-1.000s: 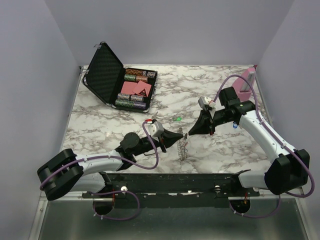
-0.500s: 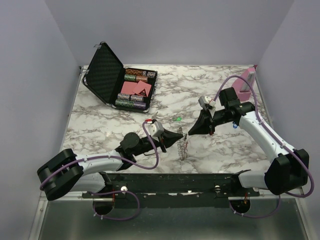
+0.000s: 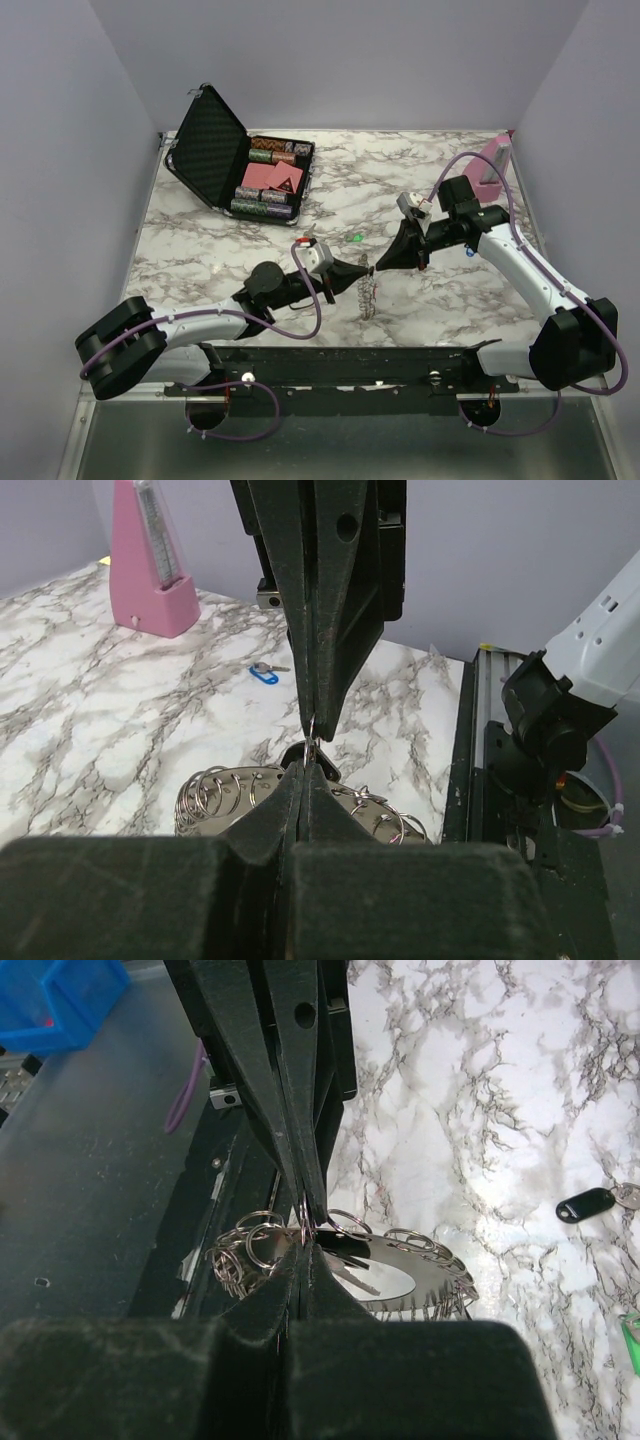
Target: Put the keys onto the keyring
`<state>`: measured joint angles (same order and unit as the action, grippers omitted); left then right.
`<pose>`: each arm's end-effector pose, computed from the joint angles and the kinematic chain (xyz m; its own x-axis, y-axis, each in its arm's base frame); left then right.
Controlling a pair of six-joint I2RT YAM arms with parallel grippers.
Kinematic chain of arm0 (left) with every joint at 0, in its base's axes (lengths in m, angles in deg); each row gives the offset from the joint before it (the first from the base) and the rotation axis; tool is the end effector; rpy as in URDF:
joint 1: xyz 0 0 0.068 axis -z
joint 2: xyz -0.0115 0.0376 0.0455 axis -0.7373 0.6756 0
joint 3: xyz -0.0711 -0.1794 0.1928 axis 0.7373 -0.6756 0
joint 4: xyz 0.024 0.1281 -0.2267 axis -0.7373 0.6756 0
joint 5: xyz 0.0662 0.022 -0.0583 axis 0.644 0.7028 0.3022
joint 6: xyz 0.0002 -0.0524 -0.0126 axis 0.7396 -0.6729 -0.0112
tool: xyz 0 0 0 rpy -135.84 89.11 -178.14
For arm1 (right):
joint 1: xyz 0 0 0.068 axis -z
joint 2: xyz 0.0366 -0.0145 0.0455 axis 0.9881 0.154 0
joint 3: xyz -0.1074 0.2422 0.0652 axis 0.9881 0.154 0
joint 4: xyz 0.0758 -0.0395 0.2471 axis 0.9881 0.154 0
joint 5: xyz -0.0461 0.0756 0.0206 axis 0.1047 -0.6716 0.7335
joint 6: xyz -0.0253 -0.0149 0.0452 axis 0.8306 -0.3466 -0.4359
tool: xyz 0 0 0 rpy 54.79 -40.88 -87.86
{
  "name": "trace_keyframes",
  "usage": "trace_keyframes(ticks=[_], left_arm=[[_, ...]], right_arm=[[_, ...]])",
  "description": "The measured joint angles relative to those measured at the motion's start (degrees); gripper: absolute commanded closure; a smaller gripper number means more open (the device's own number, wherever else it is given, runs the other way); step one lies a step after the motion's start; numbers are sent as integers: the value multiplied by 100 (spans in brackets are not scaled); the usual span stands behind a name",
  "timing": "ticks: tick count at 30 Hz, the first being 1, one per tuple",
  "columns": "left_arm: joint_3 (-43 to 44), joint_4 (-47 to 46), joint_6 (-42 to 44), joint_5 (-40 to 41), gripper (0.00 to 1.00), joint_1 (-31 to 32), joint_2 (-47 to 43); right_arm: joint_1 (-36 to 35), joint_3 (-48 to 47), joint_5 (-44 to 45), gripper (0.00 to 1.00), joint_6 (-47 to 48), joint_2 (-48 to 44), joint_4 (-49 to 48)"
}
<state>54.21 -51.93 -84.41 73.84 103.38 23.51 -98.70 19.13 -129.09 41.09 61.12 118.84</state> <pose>0.1318 -0.2114 0.2430 -0.1094 -0.2140 -0.9707 0.9442 0.2830 -0.1688 0.2218 0.1068 0.2896 -0.1754 -0.2069 -0.9625 -0.9618 -0.1728 0.2124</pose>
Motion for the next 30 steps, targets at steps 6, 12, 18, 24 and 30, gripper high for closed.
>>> trace_keyframes(ticks=[6,12,18,24,30], left_arm=[[74,251,256,-20,100,0,-61],[291,883,544,-70,100,2,-164],[634,1904,870,-70,100,7,-376],[831,2575,1106,-70,100,11,-540],[992,3036,1217,-81,100,13,-546]], right_arm=[[0,2,0,100,7,0,2],[0,7,4,99,295,0,142],[-24,11,4,99,280,0,131],[-68,44,7,100,87,0,-20],[-116,52,9,100,17,0,-87]])
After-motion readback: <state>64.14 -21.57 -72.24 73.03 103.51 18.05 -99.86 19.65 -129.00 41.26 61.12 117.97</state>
